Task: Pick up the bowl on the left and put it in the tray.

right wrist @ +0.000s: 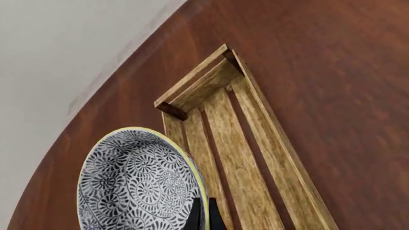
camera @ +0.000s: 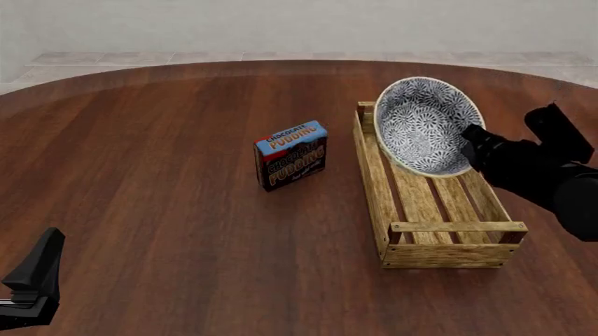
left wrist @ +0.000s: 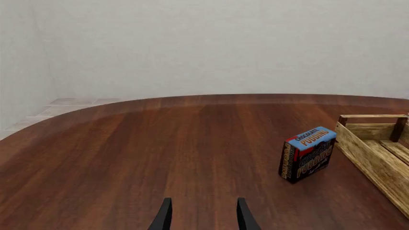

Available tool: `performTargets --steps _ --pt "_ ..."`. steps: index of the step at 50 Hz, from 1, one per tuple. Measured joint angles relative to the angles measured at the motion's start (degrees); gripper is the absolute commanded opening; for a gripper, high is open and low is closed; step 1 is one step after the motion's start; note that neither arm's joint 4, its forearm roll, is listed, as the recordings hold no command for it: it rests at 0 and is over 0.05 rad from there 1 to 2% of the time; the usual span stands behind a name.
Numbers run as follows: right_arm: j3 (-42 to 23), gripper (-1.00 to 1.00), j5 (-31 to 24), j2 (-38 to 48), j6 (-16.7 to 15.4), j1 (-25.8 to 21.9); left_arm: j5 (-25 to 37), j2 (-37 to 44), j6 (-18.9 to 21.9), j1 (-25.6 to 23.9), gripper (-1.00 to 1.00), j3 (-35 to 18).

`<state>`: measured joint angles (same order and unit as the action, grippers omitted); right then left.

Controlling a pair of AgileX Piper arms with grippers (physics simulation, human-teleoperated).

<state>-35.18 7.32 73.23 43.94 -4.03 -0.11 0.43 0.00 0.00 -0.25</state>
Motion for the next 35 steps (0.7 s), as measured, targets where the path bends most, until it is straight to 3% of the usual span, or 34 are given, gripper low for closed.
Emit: performTargets --steps 35 --pt "-0.8 -1.0 2.9 6.0 0.9 0.4 0.0 0.0 0.0 0.0 1.0 0.0"
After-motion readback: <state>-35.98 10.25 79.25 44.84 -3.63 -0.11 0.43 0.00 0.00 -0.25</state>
